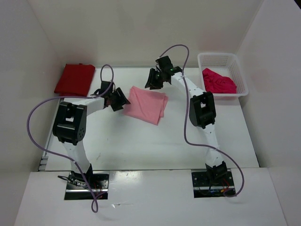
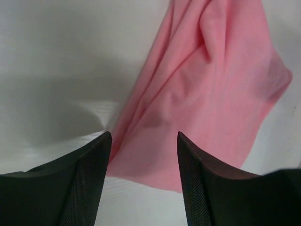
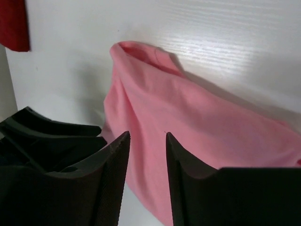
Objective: Fold and stack the t-shirts
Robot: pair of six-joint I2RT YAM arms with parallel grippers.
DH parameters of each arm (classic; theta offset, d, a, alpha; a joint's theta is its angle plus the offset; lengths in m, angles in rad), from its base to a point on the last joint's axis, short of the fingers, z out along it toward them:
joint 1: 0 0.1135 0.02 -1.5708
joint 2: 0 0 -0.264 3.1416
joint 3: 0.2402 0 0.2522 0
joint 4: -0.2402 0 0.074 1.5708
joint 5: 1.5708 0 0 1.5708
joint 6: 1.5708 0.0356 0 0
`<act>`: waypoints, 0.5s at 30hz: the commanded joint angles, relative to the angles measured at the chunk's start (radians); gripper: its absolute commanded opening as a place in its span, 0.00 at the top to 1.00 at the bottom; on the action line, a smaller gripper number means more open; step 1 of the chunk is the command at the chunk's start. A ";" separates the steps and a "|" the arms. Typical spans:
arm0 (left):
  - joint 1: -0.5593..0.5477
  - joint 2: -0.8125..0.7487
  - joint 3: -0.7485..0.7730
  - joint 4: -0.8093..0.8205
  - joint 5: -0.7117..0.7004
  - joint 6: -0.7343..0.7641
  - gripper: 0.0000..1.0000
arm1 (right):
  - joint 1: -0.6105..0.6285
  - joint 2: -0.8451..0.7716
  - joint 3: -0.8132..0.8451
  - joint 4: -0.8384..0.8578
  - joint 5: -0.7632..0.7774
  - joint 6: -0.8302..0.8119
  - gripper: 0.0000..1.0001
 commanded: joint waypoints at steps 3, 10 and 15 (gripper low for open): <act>0.006 0.022 0.023 0.037 -0.053 0.065 0.39 | -0.002 0.140 0.249 -0.159 0.033 -0.086 0.52; 0.006 0.042 -0.009 0.085 0.045 0.065 0.69 | -0.002 0.294 0.478 -0.300 0.053 -0.138 0.46; 0.006 0.022 -0.061 0.075 0.045 0.065 0.90 | 0.009 0.285 0.429 -0.300 0.028 -0.160 0.51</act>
